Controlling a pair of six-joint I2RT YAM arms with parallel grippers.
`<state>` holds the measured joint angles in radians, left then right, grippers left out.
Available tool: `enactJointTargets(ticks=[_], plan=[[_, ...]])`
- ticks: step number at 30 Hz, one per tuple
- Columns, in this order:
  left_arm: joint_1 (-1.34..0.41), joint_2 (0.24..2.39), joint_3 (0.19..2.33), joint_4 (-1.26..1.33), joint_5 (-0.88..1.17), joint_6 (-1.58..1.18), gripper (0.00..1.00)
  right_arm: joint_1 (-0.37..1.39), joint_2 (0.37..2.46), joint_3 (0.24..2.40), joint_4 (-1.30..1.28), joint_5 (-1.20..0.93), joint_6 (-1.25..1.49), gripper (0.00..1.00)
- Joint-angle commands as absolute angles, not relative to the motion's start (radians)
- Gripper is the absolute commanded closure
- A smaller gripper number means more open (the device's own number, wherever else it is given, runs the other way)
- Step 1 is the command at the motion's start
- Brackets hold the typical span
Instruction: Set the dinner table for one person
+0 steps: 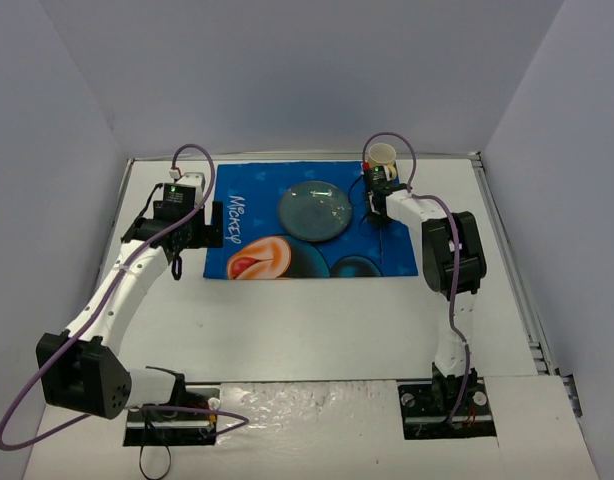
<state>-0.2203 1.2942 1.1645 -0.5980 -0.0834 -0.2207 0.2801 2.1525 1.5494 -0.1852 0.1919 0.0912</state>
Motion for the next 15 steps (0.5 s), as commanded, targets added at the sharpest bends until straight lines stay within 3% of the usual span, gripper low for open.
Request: enactJointTargets(ticks=[1,10,15], plan=[[-0.212,1.284,1.18,-0.577,-0.101,-0.218,0.03,0.273,2.135,1.58,-0.177,0.178,0.051,0.94],[-0.212,1.281,1.18,-0.577,-0.104,-0.216,0.03,0.273,2.138,1.577,-0.173,0.158,0.022,1.0],[-0.212,1.28,1.18,-0.578,-0.104,-0.216,0.03,0.269,2.133,1.577,-0.172,0.158,0.041,0.96]])
